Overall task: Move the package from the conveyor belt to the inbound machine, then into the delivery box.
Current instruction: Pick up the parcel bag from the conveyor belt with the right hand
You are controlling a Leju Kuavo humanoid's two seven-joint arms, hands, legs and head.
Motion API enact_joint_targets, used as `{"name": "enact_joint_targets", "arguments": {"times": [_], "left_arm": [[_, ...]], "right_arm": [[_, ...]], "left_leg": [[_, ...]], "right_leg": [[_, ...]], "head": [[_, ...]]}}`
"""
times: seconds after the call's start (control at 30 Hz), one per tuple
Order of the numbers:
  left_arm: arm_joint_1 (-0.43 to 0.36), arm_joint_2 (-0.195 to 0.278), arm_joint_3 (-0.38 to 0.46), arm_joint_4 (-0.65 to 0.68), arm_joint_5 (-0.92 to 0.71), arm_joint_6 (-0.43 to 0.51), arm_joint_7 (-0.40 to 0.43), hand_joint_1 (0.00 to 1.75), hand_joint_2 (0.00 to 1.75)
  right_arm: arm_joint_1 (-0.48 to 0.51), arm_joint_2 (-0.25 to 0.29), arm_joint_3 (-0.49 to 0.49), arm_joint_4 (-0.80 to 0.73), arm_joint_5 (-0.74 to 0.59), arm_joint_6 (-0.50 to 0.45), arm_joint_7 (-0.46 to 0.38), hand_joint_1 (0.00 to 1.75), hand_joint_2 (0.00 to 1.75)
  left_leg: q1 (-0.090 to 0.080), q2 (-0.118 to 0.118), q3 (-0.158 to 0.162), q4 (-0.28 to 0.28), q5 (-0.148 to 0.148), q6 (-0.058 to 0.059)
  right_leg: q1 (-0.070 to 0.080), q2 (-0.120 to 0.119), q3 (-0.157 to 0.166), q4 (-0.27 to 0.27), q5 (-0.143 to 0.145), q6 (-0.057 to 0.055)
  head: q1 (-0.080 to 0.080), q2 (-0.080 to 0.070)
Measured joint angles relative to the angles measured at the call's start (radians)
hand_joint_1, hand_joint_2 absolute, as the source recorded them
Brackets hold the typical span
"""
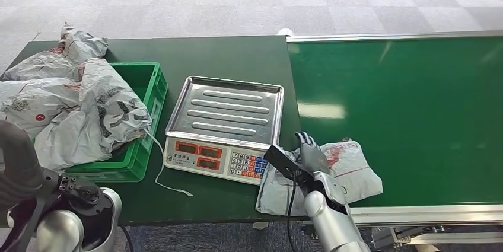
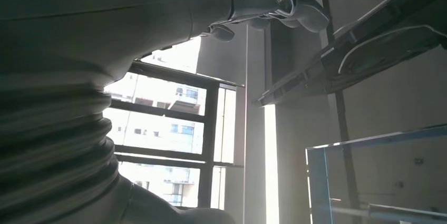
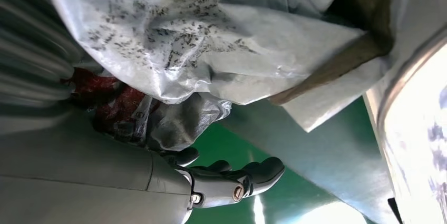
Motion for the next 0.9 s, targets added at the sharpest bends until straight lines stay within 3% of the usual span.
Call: {"name": "enact_joint_targets", "arguments": {"times": [0.33,0.9], "left_arm": [[-0.015,0.000,0.000,0.033,-0.003,-0.010,0.000,0.00,1.75],[-0.016,0.000,0.003,0.044,-0.005,-0.010,0.000,0.00,1.75]], "right_arm": [[-0.055,-0.017,0.027,0.089,-0.032,0.013,-0.028,1.75,1.75],[-0.076,-0.024,0.045,0.113,-0.050,-0.024,-0.013,1.75,1.75]], "left_leg": [[0.003,0.004,0.006,0.000,-0.001,-0.002],[0.005,0.004,0.006,0.000,-0.002,-0.005]], "right_leg": [[0.001,0.004,0.005,0.000,0.001,-0.003],[0.003,0.004,0.005,0.000,0.000,-0.006]], "head": [[0.000,0.000],[0.000,0.000]]}}
